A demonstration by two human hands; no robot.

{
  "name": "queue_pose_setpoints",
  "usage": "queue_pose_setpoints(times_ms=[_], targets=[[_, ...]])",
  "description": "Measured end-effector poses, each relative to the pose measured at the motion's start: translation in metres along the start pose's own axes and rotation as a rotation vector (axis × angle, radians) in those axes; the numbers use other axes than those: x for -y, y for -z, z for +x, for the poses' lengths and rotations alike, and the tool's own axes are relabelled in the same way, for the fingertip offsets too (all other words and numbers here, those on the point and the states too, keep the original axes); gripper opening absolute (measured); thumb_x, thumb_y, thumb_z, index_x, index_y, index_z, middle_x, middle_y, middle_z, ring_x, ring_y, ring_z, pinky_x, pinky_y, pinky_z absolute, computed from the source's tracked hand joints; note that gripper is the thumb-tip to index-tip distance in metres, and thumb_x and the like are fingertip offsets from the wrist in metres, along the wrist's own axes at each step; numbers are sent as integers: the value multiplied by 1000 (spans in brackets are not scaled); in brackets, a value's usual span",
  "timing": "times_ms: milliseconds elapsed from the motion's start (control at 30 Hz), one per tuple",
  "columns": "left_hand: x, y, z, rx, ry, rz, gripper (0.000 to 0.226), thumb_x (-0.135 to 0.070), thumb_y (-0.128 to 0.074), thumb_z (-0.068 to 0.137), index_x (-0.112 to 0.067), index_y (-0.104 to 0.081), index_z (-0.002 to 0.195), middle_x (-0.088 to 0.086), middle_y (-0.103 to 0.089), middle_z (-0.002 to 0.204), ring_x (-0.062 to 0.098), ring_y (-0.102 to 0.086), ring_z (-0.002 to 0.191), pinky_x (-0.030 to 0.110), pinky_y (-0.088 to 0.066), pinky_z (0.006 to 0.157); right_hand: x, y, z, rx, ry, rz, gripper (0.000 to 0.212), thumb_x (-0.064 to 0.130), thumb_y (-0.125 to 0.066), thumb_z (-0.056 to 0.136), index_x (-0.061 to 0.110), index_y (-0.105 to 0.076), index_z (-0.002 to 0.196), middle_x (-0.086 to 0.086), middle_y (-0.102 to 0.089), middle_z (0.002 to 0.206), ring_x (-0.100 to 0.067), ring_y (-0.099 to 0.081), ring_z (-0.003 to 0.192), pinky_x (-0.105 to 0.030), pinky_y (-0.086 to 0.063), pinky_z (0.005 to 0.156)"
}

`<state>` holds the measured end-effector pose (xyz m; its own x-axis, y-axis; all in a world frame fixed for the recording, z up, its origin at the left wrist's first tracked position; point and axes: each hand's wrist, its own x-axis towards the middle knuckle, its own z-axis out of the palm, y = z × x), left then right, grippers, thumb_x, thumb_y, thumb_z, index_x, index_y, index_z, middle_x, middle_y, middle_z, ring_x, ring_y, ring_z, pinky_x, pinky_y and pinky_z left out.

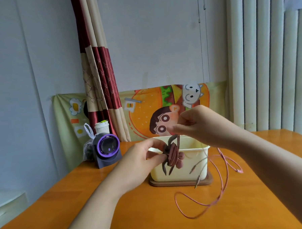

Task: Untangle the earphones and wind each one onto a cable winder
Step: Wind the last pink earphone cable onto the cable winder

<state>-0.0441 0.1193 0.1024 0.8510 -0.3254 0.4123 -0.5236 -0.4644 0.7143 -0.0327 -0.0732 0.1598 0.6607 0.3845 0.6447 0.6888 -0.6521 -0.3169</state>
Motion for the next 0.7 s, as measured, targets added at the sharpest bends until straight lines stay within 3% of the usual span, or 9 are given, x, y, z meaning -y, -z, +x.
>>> queue_pose_setpoints(times_ms=[100, 167, 233, 267, 367, 433, 533, 600, 700], targets=[[-4, 3, -1, 44, -38, -87, 17, -21, -62, 92, -26, -63, 108, -8, -74, 101, 6, -68, 100, 24, -48, 94, -3, 0, -2, 1, -24, 128, 42, 50, -60, 77, 17, -50, 52, 10, -34, 43, -6, -30, 41, -15, -24, 41], [-7, 4, -1, 55, -55, -183, 24, -25, -63, 86, -22, -64, 110, -7, -74, 102, 5, -68, 97, 17, -48, 86, -8, -1, -3, -26, -74, 298, 46, 56, -59, 73, 16, -49, 53, 8, -39, 45, -4, -33, 46, -15, -27, 47], [-8, 4, -1, 67, -64, -259, 29, -28, -63, 81, -24, -64, 109, -9, -74, 101, 3, -68, 93, 12, -46, 77, -14, -6, -2, -26, -124, 477, 59, 66, -60, 69, 7, -54, 63, -14, -48, 60, -18, -41, 60, -30, -35, 60], [-8, 4, 0, 75, -69, -289, 29, -30, -65, 81, -25, -65, 109, -7, -74, 103, 8, -67, 95, 16, -45, 78, -15, -10, -3, -16, -154, 554, 62, 67, -59, 69, 6, -57, 69, -16, -48, 66, -21, -41, 63, -36, -36, 64], [-7, 1, 2, 56, -62, -457, 30, -31, -74, 78, -24, -71, 107, 5, -71, 111, 34, -57, 99, 35, -41, 81, -13, -30, -7, 68, -247, 774, 48, 50, -53, 85, 6, -63, 68, -12, -57, 68, -23, -49, 64, -37, -43, 71], [-10, -2, 3, 0, -18, -678, 32, -22, -72, 72, -17, -72, 103, 7, -71, 102, 26, -57, 90, 31, -41, 74, -12, -44, -11, 112, -300, 866, 47, 44, -48, 91, 4, -63, 72, -15, -52, 71, -25, -43, 64, -34, -38, 66], [-17, -6, 5, -127, 61, -991, 39, -14, -64, 74, -8, -67, 112, 7, -70, 97, 9, -56, 71, 19, -41, 57, -7, -52, -15, 76, -328, 682, 51, 58, -44, 84, 10, -50, 67, -2, -36, 57, -12, -28, 53, -24, -23, 53], [-13, -8, 11, -278, 134, -1122, 33, -12, -62, 79, -7, -67, 112, 5, -71, 96, 8, -59, 72, 14, -39, 51, -5, -52, -16, 73, -271, 449, 46, 43, -42, 97, 13, -49, 62, 3, -36, 54, -10, -29, 50, -20, -24, 48], [-2, -14, 21, -467, 260, -1200, 15, -8, -60, 90, -9, -68, 102, 3, -71, 94, 8, -63, 74, 16, -35, 56, 2, -48, -18, 146, -161, 115, 33, 29, -47, 97, 14, -63, 72, 5, -45, 57, -7, -36, 49, -20, -30, 48]])
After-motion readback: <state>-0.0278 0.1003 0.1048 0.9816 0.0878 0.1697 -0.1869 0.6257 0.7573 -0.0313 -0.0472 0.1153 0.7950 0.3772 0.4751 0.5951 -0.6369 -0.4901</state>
